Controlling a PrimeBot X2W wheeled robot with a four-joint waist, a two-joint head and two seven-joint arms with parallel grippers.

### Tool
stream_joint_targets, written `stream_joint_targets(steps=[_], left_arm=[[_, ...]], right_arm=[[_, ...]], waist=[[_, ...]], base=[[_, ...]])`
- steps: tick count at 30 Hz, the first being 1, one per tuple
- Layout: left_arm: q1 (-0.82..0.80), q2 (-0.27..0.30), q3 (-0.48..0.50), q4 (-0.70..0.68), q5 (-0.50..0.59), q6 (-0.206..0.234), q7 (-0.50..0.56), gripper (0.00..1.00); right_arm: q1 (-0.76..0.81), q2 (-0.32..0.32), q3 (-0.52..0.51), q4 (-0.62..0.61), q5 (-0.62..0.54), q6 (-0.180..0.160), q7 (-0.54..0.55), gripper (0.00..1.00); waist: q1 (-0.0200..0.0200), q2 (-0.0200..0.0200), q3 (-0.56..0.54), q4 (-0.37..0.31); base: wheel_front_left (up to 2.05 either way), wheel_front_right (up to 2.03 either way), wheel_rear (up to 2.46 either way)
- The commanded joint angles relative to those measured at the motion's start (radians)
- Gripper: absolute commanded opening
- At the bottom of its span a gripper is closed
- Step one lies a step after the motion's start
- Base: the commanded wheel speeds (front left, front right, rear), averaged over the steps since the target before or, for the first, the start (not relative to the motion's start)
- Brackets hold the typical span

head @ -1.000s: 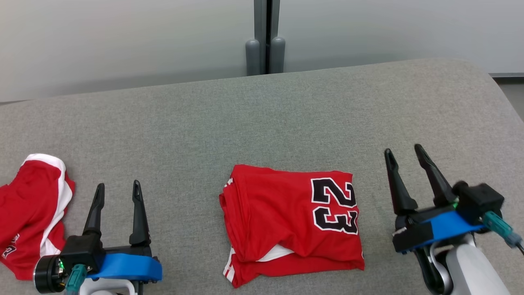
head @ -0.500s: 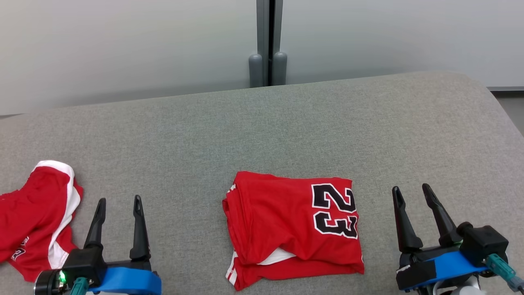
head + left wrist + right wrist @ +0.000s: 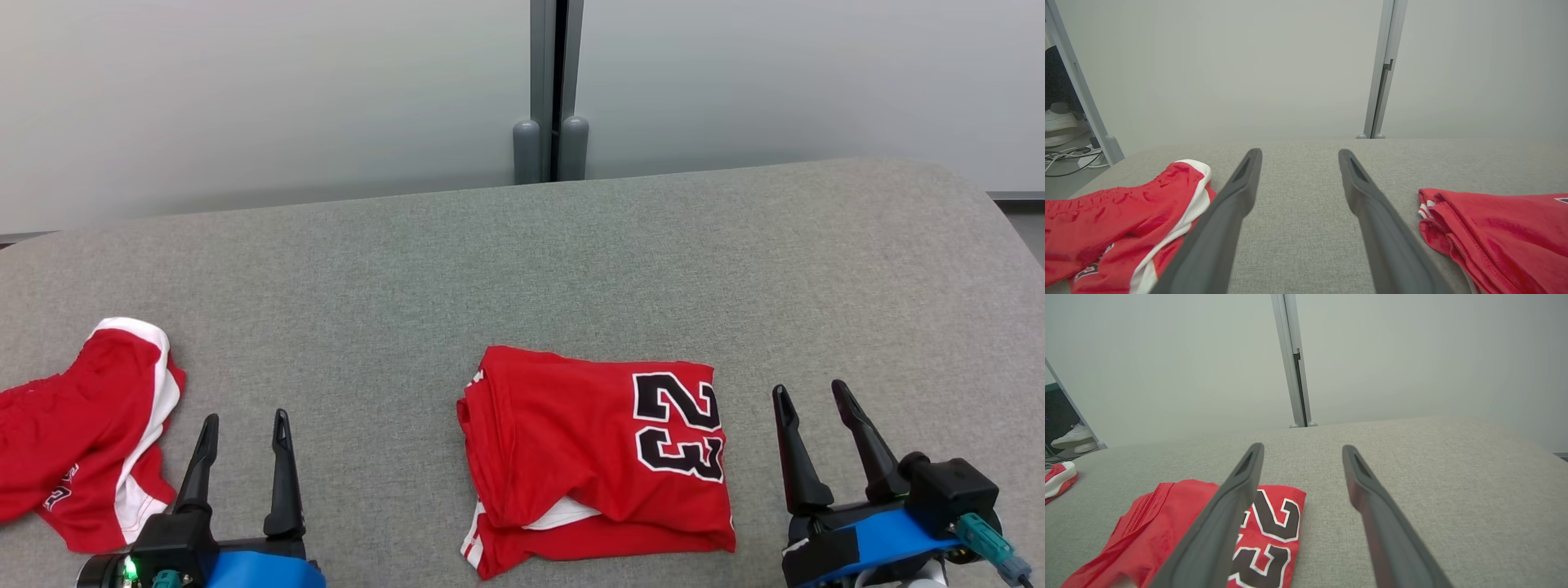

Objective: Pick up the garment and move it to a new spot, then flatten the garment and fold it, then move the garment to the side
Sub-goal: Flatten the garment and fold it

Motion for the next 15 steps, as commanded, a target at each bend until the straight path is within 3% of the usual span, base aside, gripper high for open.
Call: stream_joint_targets(steps=[1,15], left_arm=[[0.005,-0.001,-0.001,0.001,0.004,0.005,-0.004,1.0],[-0.003,-0.001,0.003,0.008,0.005,0.008,-0.004,1.0]], right_arm=[[0.014,0.003,0.001,0.005,-0.007,0.0,-0.003,1.0],[0.009,0.004,0.003,0.026,-0.009,0.0,-0.003,1.0]], waist=[[0.0001,0.0,0.0,0.001],[0.0001,0.0,0.006,0.005]], base=[[0.0,0.0,0.0],[0.0,0.0,0.0]])
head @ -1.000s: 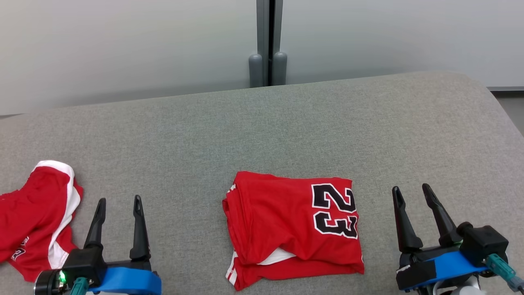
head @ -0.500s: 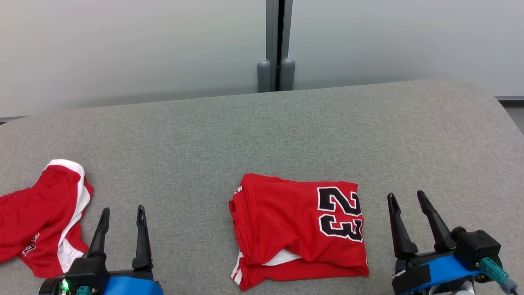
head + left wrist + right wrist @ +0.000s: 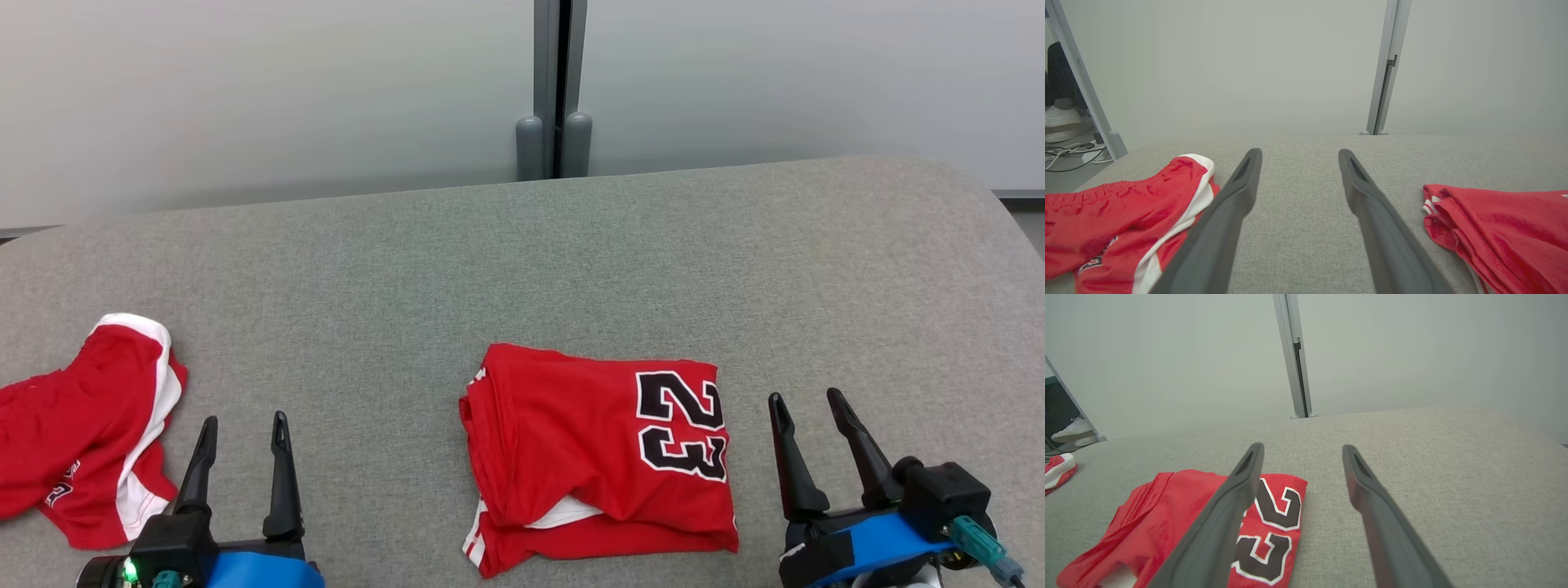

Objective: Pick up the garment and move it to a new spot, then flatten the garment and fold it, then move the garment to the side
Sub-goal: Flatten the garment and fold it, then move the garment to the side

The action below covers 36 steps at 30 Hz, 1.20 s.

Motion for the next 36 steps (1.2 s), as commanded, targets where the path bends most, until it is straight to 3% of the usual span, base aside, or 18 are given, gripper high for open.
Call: stream_joint_targets(steps=[1,16,26,36], left_arm=[[-0.005,-0.001,0.003,0.001,0.006,0.003,-0.004,1.0],[-0.015,-0.001,-0.001,-0.005,0.005,0.008,-0.004,1.0],[-0.045,-0.001,-0.031,-0.001,-0.007,0.016,-0.004,1.0],[-0.046,-0.001,-0.04,-0.006,-0.018,0.03,-0.004,1.0]], right_arm=[[0.008,0.002,0.0,0.003,-0.007,0.0,-0.003,1.0],[-0.106,-0.021,0.044,0.049,-0.007,0.0,-0.003,1.0],[-0.233,-0.034,0.114,0.262,0.009,0.0,0.045,1.0],[-0.26,-0.028,0.136,0.463,0.05,0.0,0.046,1.0]], waist=[[0.0,0.0,0.001,0.0],[0.0,0.0,0.021,-0.007],[0.0,0.0,0.049,0.025],[0.0,0.0,0.071,0.042]], base=[[0.0,0.0,0.0],[0.0,0.0,0.0],[0.0,0.0,0.0],[0.0,0.0,0.0]])
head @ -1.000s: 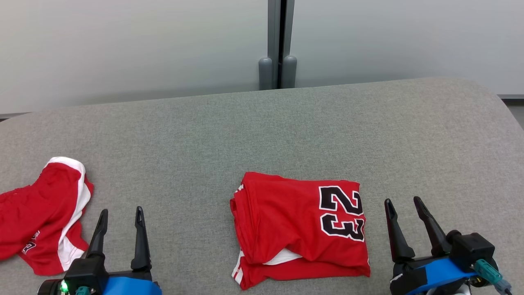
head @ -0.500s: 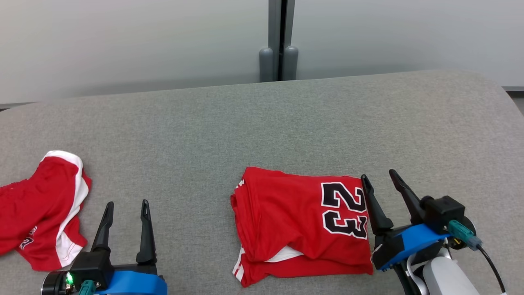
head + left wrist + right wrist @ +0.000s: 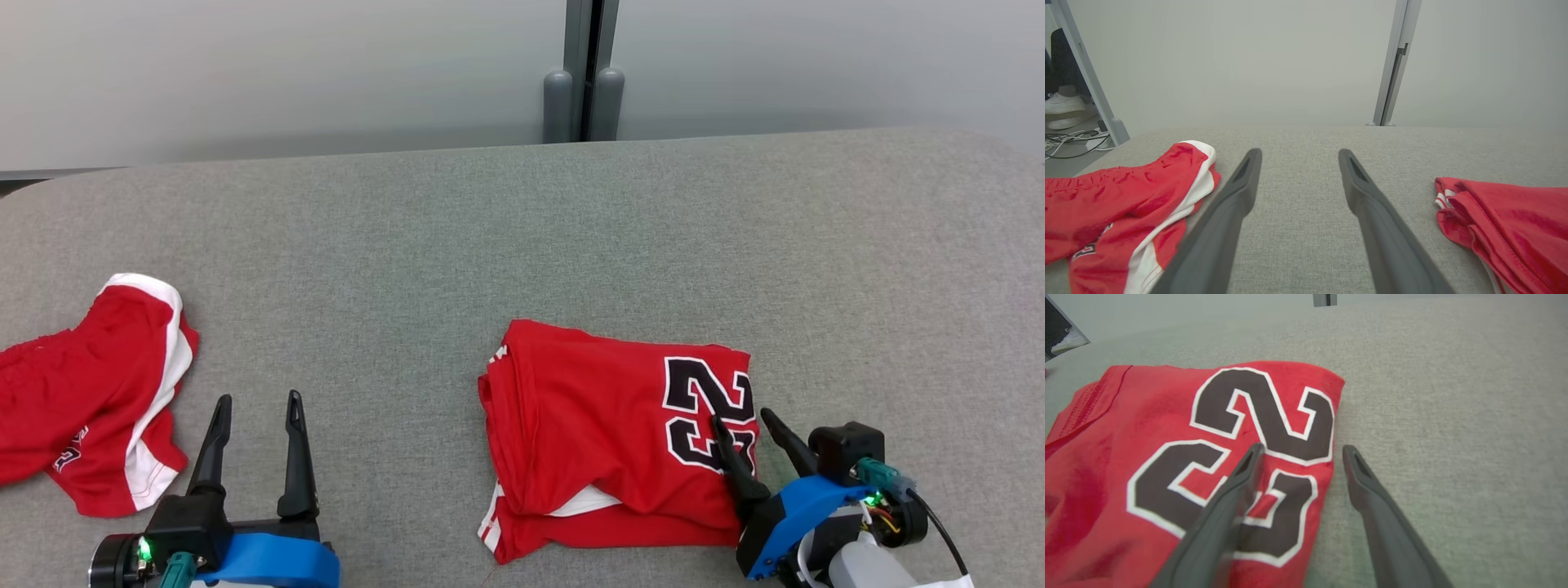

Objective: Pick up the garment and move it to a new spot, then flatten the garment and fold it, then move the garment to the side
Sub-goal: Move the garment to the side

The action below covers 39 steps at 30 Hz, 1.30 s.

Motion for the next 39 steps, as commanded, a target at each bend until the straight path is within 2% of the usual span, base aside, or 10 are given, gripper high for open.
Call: stream_joint_targets(steps=[1,5,14,15,16,18,29,35,39], left_arm=[[-0.014,-0.001,-0.002,-0.004,-0.005,0.006,-0.004,1.0],[-0.021,-0.001,-0.01,-0.004,-0.01,0.011,-0.004,1.0],[-0.034,-0.001,-0.021,0.002,-0.015,0.017,-0.004,1.0],[-0.036,-0.001,-0.021,0.003,-0.017,0.017,-0.004,1.0],[-0.038,0.0,-0.022,0.003,-0.018,0.017,-0.004,1.0],[-0.04,-0.001,-0.023,0.004,-0.02,0.015,-0.004,1.0],[-0.077,-0.001,-0.031,-0.014,-0.017,0.009,-0.004,1.0],[-0.113,-0.001,-0.037,-0.033,-0.002,0.002,-0.004,1.0],[-0.141,0.0,-0.032,-0.05,0.013,-0.004,-0.003,1.0]], right_arm=[[-0.02,0.0,0.002,0.023,0.016,0.0,-0.006,1.0],[-0.028,0.006,0.017,0.08,0.037,0.0,0.0,1.0],[-0.049,0.03,0.122,0.17,0.112,0.002,0.015,1.0],[-0.052,0.032,0.132,0.174,0.124,0.002,0.015,0.89],[-0.056,0.034,0.14,0.174,0.138,0.002,0.011,0.44],[-0.067,0.032,0.152,0.175,0.154,0.002,0.004,0.0],[-0.156,-0.081,0.095,0.115,0.165,0.0,-0.051,0.0],[-0.179,-0.133,0.048,0.077,0.155,0.0,-0.053,0.0],[-0.183,-0.159,0.008,0.036,0.147,0.0,-0.053,0.0]], waist=[[0.0,-0.0001,0.004,0.001],[0.0,-0.0001,0.013,0.001],[0.0,-0.0001,0.034,0.004],[0.0,-0.0001,0.036,0.004],[0.0,-0.0001,0.039,0.004],[0.0,-0.0001,0.043,0.003],[0.0,-0.0001,0.091,-0.022],[0.0,-0.0001,0.133,-0.063],[0.0,-0.0001,0.173,-0.116]], base=[[0.0,0.0,0.0],[0.0,0.0,0.0],[0.0,0.0,0.0],[0.0,0.0,0.0],[0.0,0.0,0.0],[0.0,0.0,0.0],[0.0,0.0,0.0],[0.0,0.0,0.0],[0.0,0.0,0.0]])
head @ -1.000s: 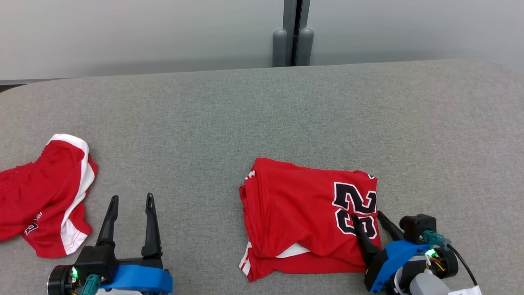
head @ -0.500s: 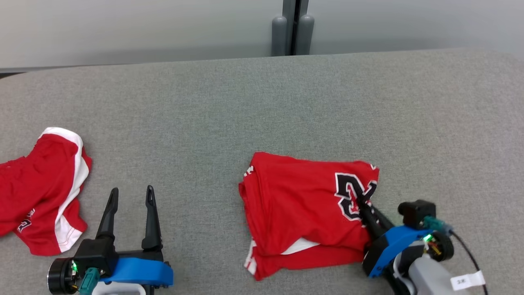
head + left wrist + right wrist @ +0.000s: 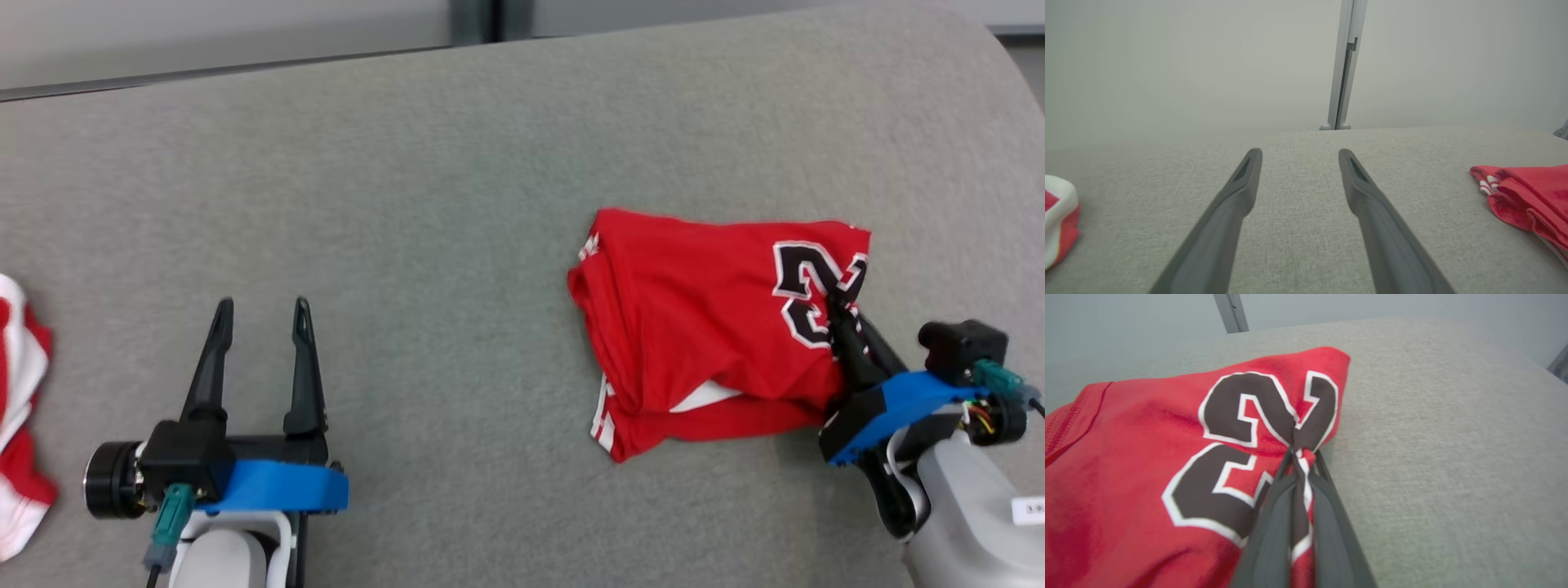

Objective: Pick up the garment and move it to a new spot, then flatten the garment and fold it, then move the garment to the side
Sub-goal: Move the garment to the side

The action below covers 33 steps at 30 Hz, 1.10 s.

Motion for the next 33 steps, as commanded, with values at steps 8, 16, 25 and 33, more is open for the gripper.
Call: stream_joint_targets(steps=[8,16,25,33], left_arm=[[-0.075,0.02,0.006,-0.038,0.037,-0.015,-0.003,1.0],[-0.111,0.035,0.006,-0.048,0.05,-0.024,-0.003,1.0],[-0.144,0.043,-0.005,-0.081,0.06,-0.026,-0.002,1.0],[-0.173,0.06,-0.012,-0.136,0.07,-0.028,-0.003,1.0]], right_arm=[[0.018,0.0,-0.077,-0.07,-0.017,0.0,-0.004,0.0],[0.012,0.026,-0.111,-0.134,-0.05,0.0,-0.004,0.0],[-0.223,-0.1,-0.044,-0.129,-0.11,0.0,-0.004,0.0],[-0.422,-0.258,-0.013,0.032,-0.124,0.0,0.002,0.0]], waist=[[-0.0002,-0.0002,0.073,-0.099],[-0.0002,-0.0002,0.101,-0.114],[-0.0002,-0.0002,0.165,-0.056],[-0.0002,-0.0002,0.235,-0.025]], base=[[0.0,0.0,0.0],[0.0,0.0,0.0],[0.0,0.0,0.0],[0.0,0.0,0.0]])
